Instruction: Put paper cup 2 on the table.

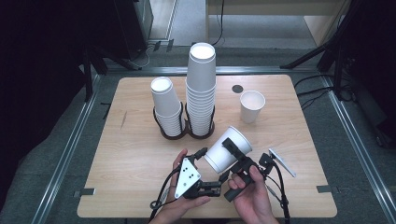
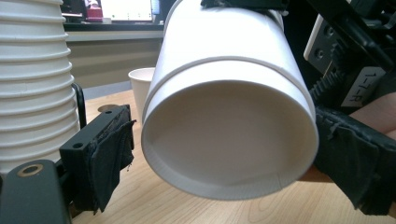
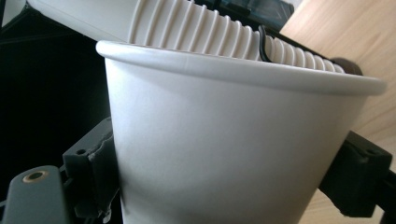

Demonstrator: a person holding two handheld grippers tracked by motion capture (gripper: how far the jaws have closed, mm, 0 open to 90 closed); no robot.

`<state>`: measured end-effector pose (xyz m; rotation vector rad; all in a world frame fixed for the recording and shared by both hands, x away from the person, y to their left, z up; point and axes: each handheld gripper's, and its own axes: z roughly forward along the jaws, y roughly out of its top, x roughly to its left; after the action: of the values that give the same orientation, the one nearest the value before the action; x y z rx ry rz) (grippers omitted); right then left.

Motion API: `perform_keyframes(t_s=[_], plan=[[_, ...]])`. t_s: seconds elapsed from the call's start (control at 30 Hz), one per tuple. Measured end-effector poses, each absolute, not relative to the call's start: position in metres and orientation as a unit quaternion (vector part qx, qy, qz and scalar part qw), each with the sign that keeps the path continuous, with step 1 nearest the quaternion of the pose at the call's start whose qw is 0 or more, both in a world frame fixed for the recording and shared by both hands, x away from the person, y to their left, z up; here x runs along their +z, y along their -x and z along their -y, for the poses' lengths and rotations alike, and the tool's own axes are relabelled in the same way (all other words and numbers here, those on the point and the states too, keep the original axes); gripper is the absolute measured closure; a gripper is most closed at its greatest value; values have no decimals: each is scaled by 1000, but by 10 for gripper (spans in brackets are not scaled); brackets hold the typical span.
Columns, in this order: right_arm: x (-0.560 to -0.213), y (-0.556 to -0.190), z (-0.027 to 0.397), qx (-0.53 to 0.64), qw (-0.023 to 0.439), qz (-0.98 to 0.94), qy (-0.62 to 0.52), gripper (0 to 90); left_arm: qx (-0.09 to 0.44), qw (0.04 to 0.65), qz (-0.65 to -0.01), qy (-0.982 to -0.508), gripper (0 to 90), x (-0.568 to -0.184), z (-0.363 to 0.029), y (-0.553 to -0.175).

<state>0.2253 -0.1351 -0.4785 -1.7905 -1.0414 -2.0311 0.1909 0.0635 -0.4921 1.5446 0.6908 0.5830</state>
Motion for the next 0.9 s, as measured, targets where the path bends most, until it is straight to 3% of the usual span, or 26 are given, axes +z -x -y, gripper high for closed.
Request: perform_keyframes(t_s=[0.9], plan=[[-471, -228, 143, -716, -9, 388, 580, 131, 243, 618, -300, -685, 73, -491, -67, -193]])
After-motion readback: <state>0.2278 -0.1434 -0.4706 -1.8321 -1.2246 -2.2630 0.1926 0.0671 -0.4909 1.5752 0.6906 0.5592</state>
